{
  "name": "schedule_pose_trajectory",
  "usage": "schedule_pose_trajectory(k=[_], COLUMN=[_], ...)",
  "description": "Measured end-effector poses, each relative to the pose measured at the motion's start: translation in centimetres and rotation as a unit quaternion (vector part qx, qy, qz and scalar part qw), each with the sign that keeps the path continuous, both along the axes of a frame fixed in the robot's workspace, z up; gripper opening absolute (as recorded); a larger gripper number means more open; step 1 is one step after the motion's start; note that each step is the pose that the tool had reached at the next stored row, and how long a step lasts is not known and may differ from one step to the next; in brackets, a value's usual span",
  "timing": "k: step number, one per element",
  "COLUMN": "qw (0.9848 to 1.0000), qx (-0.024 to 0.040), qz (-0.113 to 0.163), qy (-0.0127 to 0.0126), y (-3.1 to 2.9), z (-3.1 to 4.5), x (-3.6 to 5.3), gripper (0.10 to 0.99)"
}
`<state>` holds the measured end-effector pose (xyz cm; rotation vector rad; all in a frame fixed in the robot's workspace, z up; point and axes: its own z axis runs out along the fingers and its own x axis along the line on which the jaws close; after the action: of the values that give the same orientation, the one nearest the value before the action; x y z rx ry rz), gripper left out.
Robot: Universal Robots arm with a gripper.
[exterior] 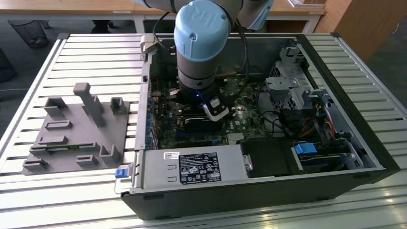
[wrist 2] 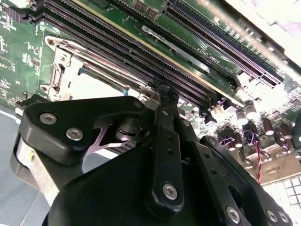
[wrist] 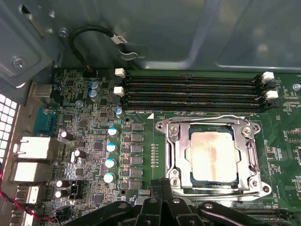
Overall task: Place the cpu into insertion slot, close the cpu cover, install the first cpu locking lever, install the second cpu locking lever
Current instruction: 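Install the second cpu locking lever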
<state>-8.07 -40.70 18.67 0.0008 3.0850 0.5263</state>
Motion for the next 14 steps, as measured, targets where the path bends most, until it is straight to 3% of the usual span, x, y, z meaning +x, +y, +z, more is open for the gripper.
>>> schedule_pose_trajectory(k=[14], qw=[1.0000], qx=[0.0007], qz=[0.000], qy=[0.0000], y=[0.00], z=[0.92], x=[0.00], gripper=[0.106])
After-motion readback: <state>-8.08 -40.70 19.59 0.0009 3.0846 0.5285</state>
